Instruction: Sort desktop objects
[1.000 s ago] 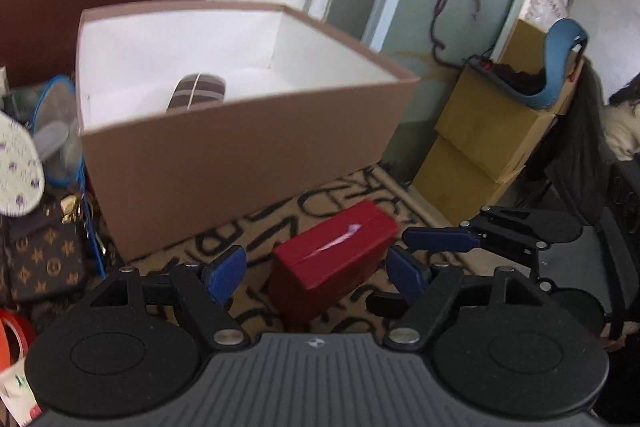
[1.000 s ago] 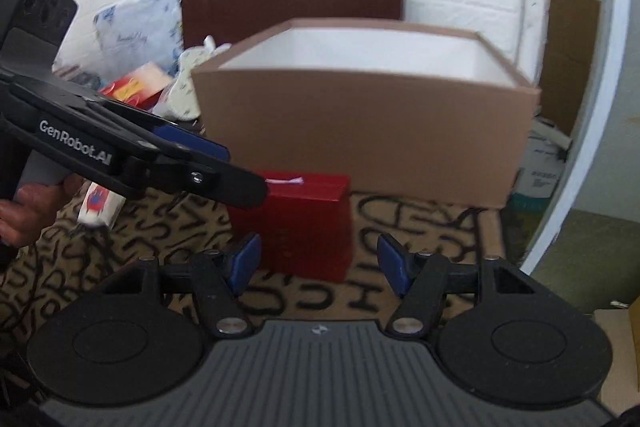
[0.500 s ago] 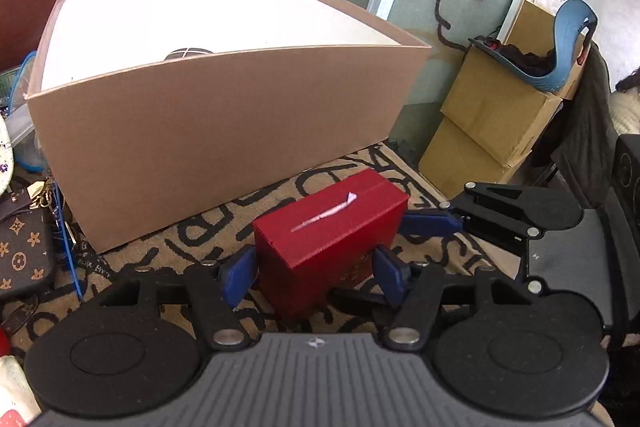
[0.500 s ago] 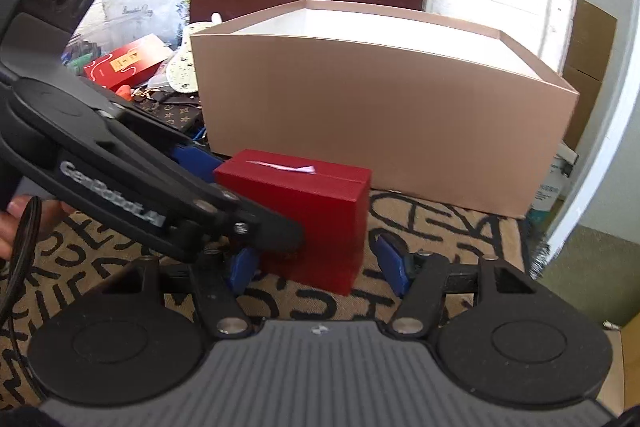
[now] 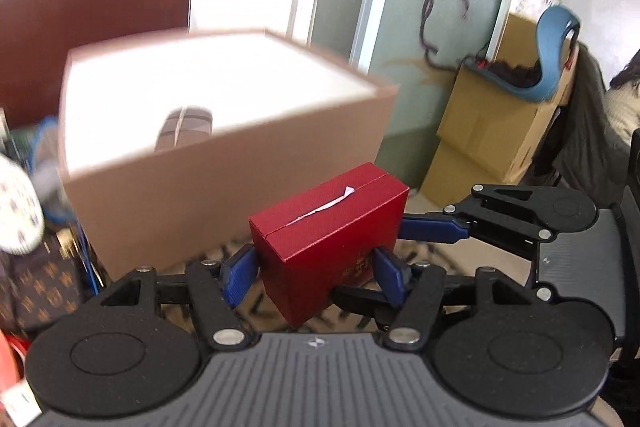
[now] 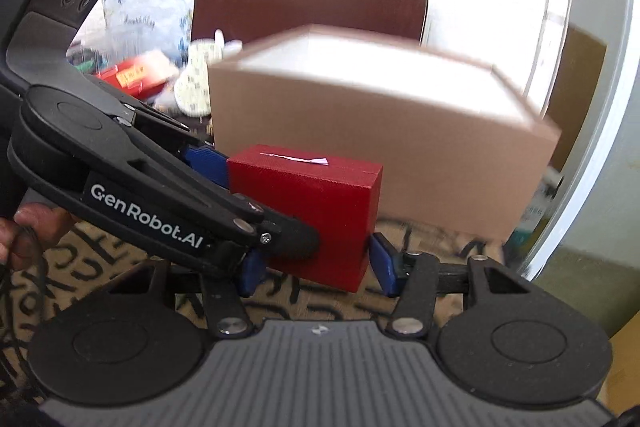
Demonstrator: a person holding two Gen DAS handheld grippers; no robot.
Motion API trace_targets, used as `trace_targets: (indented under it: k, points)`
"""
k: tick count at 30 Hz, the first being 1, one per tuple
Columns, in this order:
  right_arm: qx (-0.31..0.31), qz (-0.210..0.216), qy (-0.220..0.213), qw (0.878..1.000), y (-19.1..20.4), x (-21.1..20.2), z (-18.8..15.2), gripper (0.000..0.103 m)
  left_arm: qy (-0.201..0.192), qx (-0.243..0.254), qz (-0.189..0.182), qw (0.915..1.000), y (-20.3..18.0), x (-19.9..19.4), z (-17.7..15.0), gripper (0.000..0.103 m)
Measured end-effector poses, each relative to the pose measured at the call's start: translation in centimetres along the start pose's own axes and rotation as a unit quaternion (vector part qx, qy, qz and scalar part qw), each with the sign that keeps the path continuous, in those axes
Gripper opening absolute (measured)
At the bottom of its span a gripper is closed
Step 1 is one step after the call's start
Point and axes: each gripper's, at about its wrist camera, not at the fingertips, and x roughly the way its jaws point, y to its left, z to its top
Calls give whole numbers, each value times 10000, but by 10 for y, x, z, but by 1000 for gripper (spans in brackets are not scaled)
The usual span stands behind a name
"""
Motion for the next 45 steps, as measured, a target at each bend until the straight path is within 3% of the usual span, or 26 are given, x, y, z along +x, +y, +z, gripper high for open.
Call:
trace_targets:
  k: [5, 10, 14, 19, 32, 37, 38, 39, 45]
  points:
    - [-276, -184, -486, 9983, -12, -19, 38, 54, -527, 204, 95, 9984, -4, -19, 37, 66]
    - [-365, -317, -629, 9968, -36, -8, 80, 53, -629, 58, 142, 9979, 5, -3, 82, 66]
    - [-289, -393, -430, 9979, -58, 18, 105, 53, -431, -48, 91, 9990, 19, 22, 111, 66]
    - [-65, -395, 31, 9992, -87, 58, 118, 53, -114, -274, 106, 9995, 37, 60, 121, 66]
    - [638, -7, 1373, 9885, -128, 139, 107, 53, 946, -849, -12, 9919, 69, 140, 125, 67]
    - [947, 177, 1609, 9823, -135, 152, 101, 53, 1225, -883, 87, 9885, 69, 149, 129, 70]
    - [968, 186, 1648, 9814, -135, 155, 101, 53, 1258, -889, 96, 9880, 69, 150, 129, 74]
    - [998, 219, 1663, 9808, -134, 157, 100, 56, 1294, -953, 81, 9870, 70, 151, 129, 81]
    - [1005, 257, 1414, 9845, -127, 153, 105, 70, 1253, -1269, -27, 9840, 77, 146, 125, 86]
